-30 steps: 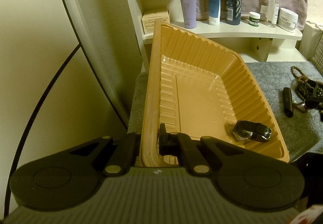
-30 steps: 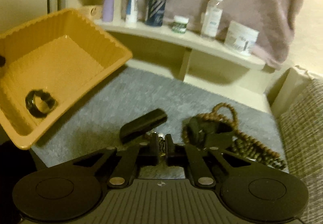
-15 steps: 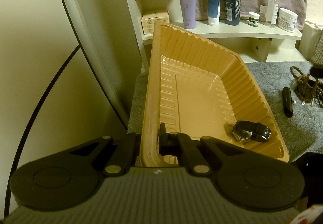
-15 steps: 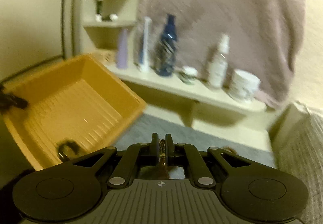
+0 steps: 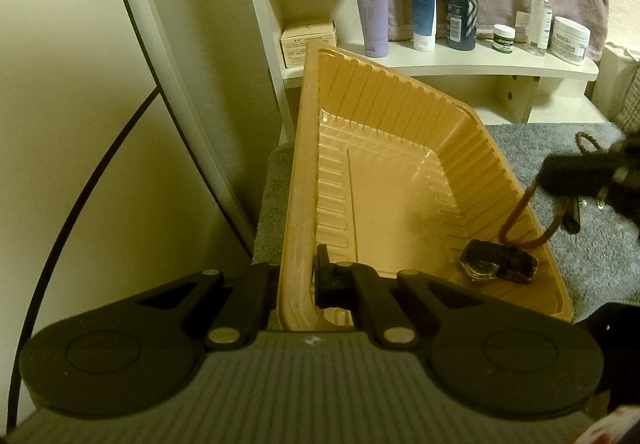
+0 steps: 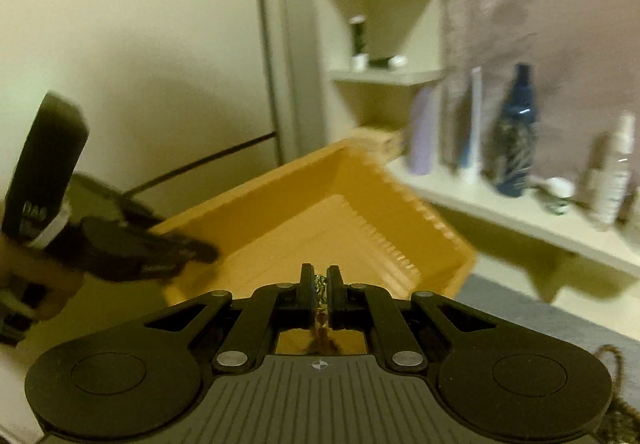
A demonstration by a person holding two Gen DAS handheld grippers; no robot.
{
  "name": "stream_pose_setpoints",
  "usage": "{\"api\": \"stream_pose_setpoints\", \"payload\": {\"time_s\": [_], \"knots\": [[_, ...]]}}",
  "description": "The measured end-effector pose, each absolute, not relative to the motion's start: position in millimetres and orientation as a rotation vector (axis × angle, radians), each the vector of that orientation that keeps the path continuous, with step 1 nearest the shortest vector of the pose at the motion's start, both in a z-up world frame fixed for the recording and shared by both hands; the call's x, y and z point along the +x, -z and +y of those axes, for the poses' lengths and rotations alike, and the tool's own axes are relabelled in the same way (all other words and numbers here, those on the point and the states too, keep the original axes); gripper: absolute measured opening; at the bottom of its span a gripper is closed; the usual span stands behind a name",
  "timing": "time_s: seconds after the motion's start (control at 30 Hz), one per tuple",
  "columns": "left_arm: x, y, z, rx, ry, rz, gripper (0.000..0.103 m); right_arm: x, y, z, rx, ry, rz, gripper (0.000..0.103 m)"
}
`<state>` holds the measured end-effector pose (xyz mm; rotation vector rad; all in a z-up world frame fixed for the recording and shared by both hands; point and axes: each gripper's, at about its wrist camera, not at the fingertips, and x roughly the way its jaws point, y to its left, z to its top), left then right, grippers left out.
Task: Organize jewelry
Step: 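Carry the bracelet into the orange tray and release it with the right gripper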
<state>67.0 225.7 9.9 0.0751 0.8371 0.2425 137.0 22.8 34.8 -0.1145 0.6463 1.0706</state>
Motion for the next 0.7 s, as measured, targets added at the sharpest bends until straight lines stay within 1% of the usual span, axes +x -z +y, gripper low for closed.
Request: {"api": "stream_pose_setpoints", "payload": {"time_s": [0.2, 0.37, 0.4, 0.47, 0.5, 0.53, 0.7], "knots": [[67.5, -10.1, 225.3, 0.074, -0.241, 0.837, 0.003, 141.5, 0.2, 37.1, -0.143, -1.103, 0.774, 0.005], [67.2, -10.2, 225.4, 0.072, -0.244, 0.838, 0.003, 138.9, 14.0, 37.2, -0.162, -1.11, 0.813, 0.006], [67.2, -10.2, 225.5, 0.071, -0.244, 0.838, 0.003, 139.2, 13.9, 37.1, -0.166, -1.106, 0.814, 0.008], [67.2, -10.0, 225.2, 0.072, -0.244, 0.838, 0.003, 138.6, 10.9, 32.5, -0.167, -1.094, 0.798, 0.03], [67.4, -10.1, 224.9, 0.072, -0.243, 0.838, 0.003, 138.3, 8.9, 29.4, -0.159, -1.086, 0.788, 0.056], [67.1, -10.0, 225.2, 0.073, -0.243, 0.838, 0.003, 138.1, 7.0, 24.9, -0.147, -1.075, 0.777, 0.064], [67.0, -9.8, 224.9, 0.072, -0.243, 0.838, 0.003, 143.2, -0.5, -6.0, -0.082, -0.939, 0.748, 0.064]]}}
